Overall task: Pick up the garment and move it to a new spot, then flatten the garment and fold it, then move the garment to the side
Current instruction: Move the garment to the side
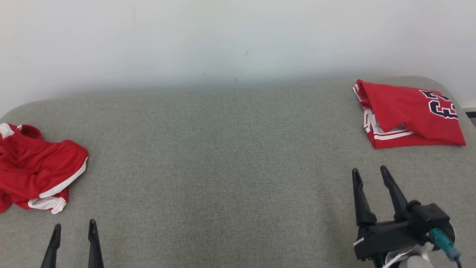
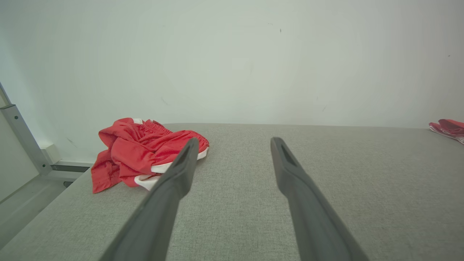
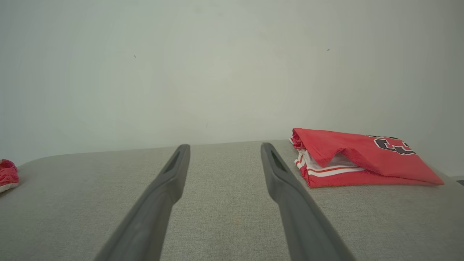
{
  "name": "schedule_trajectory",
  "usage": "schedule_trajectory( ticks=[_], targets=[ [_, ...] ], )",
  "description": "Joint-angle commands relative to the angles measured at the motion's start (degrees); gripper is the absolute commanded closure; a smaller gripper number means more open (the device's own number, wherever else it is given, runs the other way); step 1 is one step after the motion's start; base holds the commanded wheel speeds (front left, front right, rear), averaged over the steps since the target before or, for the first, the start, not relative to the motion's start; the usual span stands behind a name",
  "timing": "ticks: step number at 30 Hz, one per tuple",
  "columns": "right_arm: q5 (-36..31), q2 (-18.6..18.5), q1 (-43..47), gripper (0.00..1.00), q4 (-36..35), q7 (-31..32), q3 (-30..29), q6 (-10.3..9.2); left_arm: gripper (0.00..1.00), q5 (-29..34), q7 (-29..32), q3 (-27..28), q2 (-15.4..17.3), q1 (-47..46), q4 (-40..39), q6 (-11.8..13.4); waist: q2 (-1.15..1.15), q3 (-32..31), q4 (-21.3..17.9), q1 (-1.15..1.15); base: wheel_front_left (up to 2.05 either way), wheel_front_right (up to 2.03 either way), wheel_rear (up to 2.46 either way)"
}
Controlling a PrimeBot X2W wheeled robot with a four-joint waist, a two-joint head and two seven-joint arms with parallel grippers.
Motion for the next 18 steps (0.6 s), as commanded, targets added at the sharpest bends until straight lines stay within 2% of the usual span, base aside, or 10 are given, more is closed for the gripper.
schedule_trajectory(
  ticks=[1,18],
  targets=[
    [-0.64,0.81,1.55,0.0,-0.48,-0.23,0.08,-0.15,0.0,-0.06,-0.18,0.01,-0.17,1.06,0.37,-0.06,0.01,-1.42,-0.05,0.01,0.0,0.0,0.0],
    [-2.24,3.48,9.79,0.0,-3.06,-0.63,-0.52,-0.15,0.0,3.65,-0.18,-1.65,1.77,1.78,4.87,0.16,0.01,-3.72,1.05,0.01,0.0,0.0,0.0]
  ],
)
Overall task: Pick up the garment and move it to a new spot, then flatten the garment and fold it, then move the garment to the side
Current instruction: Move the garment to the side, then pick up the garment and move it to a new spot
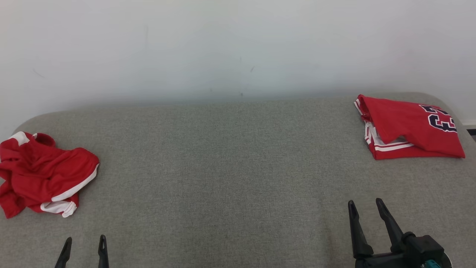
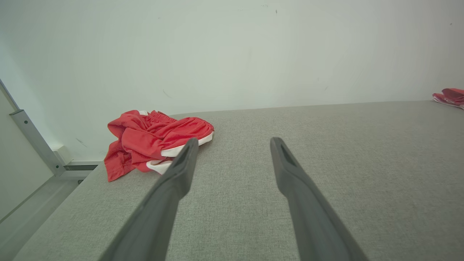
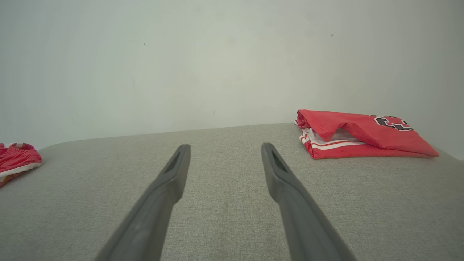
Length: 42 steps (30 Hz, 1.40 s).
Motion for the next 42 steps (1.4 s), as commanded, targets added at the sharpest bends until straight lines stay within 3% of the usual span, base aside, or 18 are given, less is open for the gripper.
schedule_trajectory(
  ticks=[1,26,34,42],
  targets=[
    [-0.59,0.47,0.72,0.0,0.09,-0.27,-0.04,-0.15,0.0,0.18,-0.18,0.05,0.15,0.4,0.14,0.32,0.0,-0.01,0.05,0.0,0.0,0.0,0.0],
    [-1.21,1.4,1.4,0.0,0.9,-0.28,-0.24,-0.15,0.0,0.6,-0.18,0.06,0.18,-0.55,0.66,0.7,0.0,0.58,1.92,0.0,0.0,0.0,0.0],
    [-0.76,1.91,2.19,0.0,1.23,-0.28,-0.61,-0.15,0.0,0.65,-0.18,-0.45,0.75,-1.08,1.08,0.88,0.0,0.31,8.07,0.0,0.0,0.0,0.0],
    [-0.67,2.6,2.78,0.0,1.7,-0.27,-0.9,-0.15,0.0,-0.52,-0.18,0.0,1.17,-0.48,2.21,1.17,0.0,0.14,17.72,0.0,0.0,0.0,0.0]
  ],
)
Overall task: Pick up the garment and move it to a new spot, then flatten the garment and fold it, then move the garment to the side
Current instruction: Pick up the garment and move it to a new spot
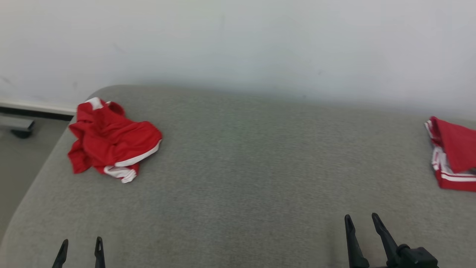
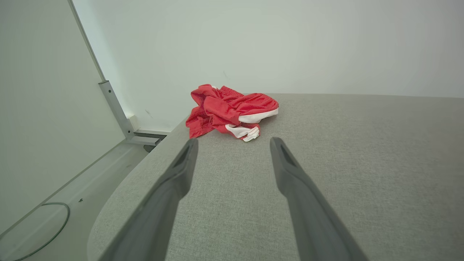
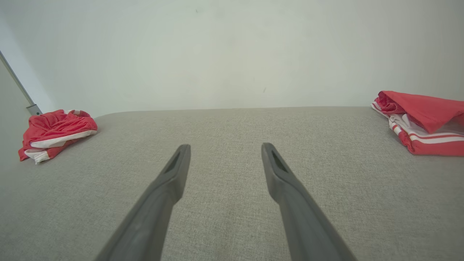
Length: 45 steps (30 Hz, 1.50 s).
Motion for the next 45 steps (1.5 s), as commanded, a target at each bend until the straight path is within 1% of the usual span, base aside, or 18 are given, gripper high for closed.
schedule_trajectory(
  ticks=[1,7,8,14,17,20,29,34,38,43,44,45],
  targets=[
    [0.29,0.39,0.57,0.0,-0.03,-0.25,-0.15,-0.15,0.0,-0.59,-0.18,0.11,0.18,0.22,0.13,0.26,0.0,0.01,6.56,0.0,0.0,0.0,0.0],
    [-0.2,0.42,-0.1,0.0,0.2,-0.25,0.13,-0.15,0.0,-1.21,-0.18,0.87,0.08,0.26,0.23,0.61,0.0,0.8,12.32,0.0,0.0,0.0,0.0],
    [-0.2,0.42,-0.1,0.0,0.2,-0.25,0.13,-0.15,0.0,-1.21,-0.18,0.87,0.08,0.26,0.23,0.61,0.0,0.8,12.32,0.0,0.0,0.0,0.0],
    [-0.33,0.11,-0.55,0.0,0.49,-0.25,0.29,-0.15,0.0,-1.78,-0.18,1.18,-0.32,0.61,0.33,0.94,0.0,1.02,17.02,0.0,0.0,0.0,0.0],
    [-0.25,0.1,-0.65,0.0,0.64,-0.25,0.61,-0.15,0.0,-2.14,-0.18,1.53,-0.38,0.82,0.26,1.2,0.0,1.0,18.68,0.0,0.0,0.0,0.0],
    [-0.41,-0.19,-1.38,0.0,0.94,-0.25,1.45,-0.15,0.0,-2.45,-0.18,2.3,-0.58,1.39,-0.27,1.48,0.0,1.5,19.23,0.0,0.0,0.0,0.0],
    [-0.12,-1.03,-2.71,0.0,1.55,-0.25,2.26,-0.15,0.0,-3.12,-0.18,3.38,-1.3,1.98,-0.76,1.91,0.0,2.35,19.47,0.0,0.0,0.0,0.0],
    [-0.21,-0.98,-2.12,0.0,1.19,-0.25,1.15,-0.15,0.0,-3.44,-0.18,3.2,-0.88,-0.53,0.17,1.53,0.0,2.38,19.17,0.0,0.0,0.0,0.0],
    [-1.02,-1.05,-2.61,0.0,0.33,-0.25,0.27,-0.15,0.0,-4.51,-0.18,3.34,0.29,-4.23,1.08,1.01,0.0,3.68,17.16,0.0,0.0,0.0,0.0],
    [-1.7,-1.79,-4.15,0.0,-0.55,-0.25,-0.44,-0.15,0.0,-6.11,0.29,3.27,2.74,-11.97,2.9,0.36,0.0,6.61,13.01,0.0,0.0,0.0,0.0],
    [-1.7,-1.79,-4.15,0.0,-0.55,-0.25,-0.44,-0.15,0.0,-6.11,0.29,3.27,2.74,-11.97,2.9,0.36,0.0,6.61,13.01,0.0,0.0,0.0,0.0],
    [-2.0,-2.15,-4.72,0.0,-0.95,-0.24,-0.94,-0.15,0.0,-6.78,0.73,2.72,3.76,-16.06,4.01,0.05,0.0,8.16,11.18,0.0,0.0,0.0,0.0]
  ],
)
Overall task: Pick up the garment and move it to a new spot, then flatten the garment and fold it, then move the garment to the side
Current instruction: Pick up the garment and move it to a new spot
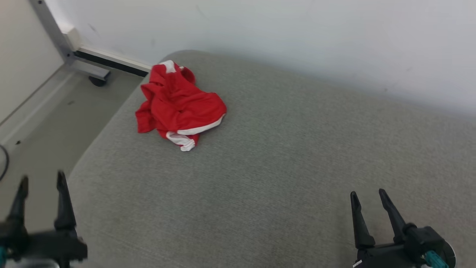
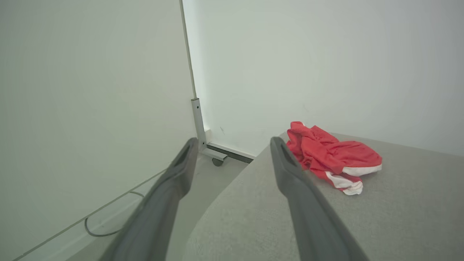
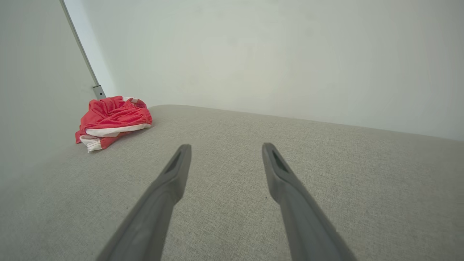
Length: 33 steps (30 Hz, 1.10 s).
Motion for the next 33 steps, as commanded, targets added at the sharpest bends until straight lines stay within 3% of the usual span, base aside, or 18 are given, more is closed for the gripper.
schedule_trajectory(
  ticks=[1,8,11,19,25,33],
  targets=[
    [-0.42,-0.49,-0.8,0.0,-0.41,-0.22,-0.34,-0.15,0.0,-0.62,0.58,-0.54,0.52,-3.54,0.7,-0.23,-0.01,4.34,-4.81,-0.01,0.0,0.0,0.0],
    [-1.28,-0.8,-3.6,0.0,-2.23,-0.14,-1.15,-0.15,0.0,-3.27,1.85,0.35,4.55,-15.12,3.94,-0.75,-0.01,10.53,-12.1,-0.01,0.0,0.0,0.0],
    [-1.61,-0.54,-5.45,0.0,-4.0,-0.14,-1.44,-0.15,0.0,-5.18,2.81,1.31,7.77,-22.05,6.89,-0.75,-0.01,14.39,-16.96,-0.01,0.0,0.0,0.0],
    [-2.07,0.47,-6.81,0.0,-7.12,-0.14,-2.75,-0.15,0.0,-6.32,5.7,1.09,12.93,-31.58,12.27,-1.03,-0.01,19.18,-23.24,-0.01,0.0,0.0,0.0],
    [-2.43,0.62,-7.22,0.0,-9.24,-0.14,-3.72,-0.15,0.0,-6.58,9.32,0.21,15.62,-35.85,18.73,-0.91,-0.01,21.75,-26.1,-0.01,0.0,0.0,0.0],
    [-2.88,0.05,-7.15,0.0,-10.94,-0.1,-4.44,-0.15,0.0,-7.49,14.89,-0.94,16.22,-39.72,30.56,-0.32,-0.01,22.58,-27.15,-0.01,0.0,0.0,0.0]
  ],
)
